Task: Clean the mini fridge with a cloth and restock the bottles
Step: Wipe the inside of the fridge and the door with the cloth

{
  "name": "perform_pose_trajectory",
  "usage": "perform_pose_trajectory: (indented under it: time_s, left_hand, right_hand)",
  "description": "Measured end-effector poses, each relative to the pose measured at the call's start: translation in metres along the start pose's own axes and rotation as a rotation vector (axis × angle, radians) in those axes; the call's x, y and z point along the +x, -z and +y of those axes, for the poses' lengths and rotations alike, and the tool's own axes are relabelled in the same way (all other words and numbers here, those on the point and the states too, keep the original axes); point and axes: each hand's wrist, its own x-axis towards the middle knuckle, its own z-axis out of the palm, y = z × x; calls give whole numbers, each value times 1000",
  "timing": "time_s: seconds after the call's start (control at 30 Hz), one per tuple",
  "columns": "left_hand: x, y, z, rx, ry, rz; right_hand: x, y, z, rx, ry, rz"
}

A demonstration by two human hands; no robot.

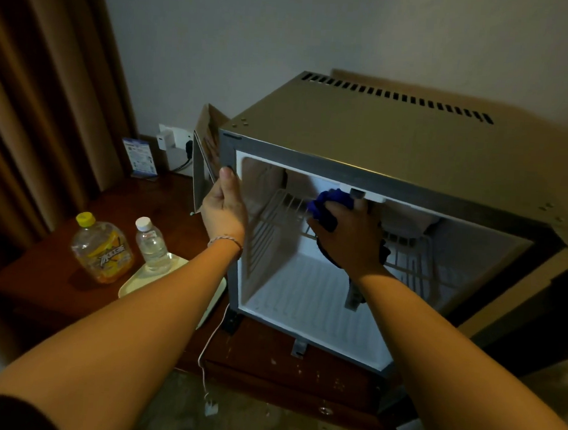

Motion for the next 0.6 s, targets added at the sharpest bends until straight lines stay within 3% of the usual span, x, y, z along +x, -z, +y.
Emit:
perform_pose_trajectory:
  time_s: [0.17,0.6]
  left_hand:
    - [2,-1,-5,-9,-30,19]
    - [-1,7,-3,64,182,-44]
  right_hand:
    - [2,11,-28,57,136,19]
    - [-19,30,5,-114,25,-27]
